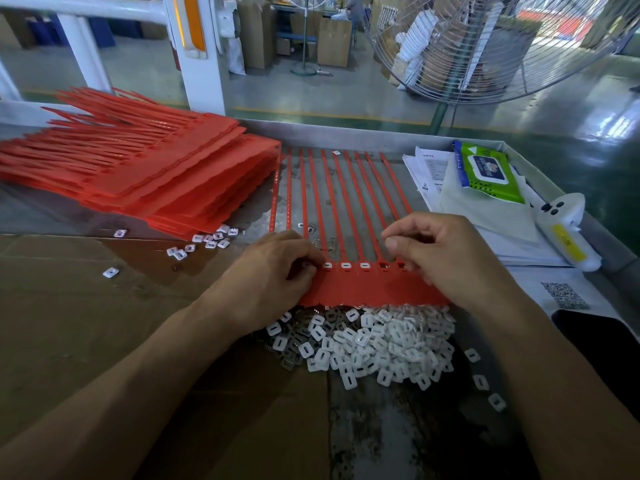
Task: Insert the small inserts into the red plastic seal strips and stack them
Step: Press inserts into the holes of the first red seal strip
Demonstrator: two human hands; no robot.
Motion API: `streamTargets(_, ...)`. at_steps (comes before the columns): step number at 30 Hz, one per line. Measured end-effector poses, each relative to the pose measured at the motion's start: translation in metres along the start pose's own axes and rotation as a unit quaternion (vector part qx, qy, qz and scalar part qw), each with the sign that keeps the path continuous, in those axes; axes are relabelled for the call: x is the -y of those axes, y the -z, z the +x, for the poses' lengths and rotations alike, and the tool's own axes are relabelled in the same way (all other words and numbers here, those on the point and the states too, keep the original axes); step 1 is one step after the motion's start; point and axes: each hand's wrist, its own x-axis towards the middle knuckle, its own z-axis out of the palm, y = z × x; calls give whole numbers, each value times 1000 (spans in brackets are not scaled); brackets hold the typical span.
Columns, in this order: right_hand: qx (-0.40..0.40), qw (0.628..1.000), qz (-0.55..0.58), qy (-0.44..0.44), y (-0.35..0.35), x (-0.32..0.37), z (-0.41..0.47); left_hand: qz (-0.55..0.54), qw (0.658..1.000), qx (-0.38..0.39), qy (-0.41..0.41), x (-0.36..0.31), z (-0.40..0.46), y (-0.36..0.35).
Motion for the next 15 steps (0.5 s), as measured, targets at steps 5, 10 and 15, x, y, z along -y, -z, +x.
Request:
streamTargets(5,-12,999,-21,-25,-1,-5,0,3,1000,0,0,0,1,0)
streamTargets(10,-40,997,-62,-18,-4,-3,2,0,1000,-1,0,1,0,0)
streamTargets(15,-39,997,-60,-38,-4,-5,2,0,1000,0,-3,1,1,-1)
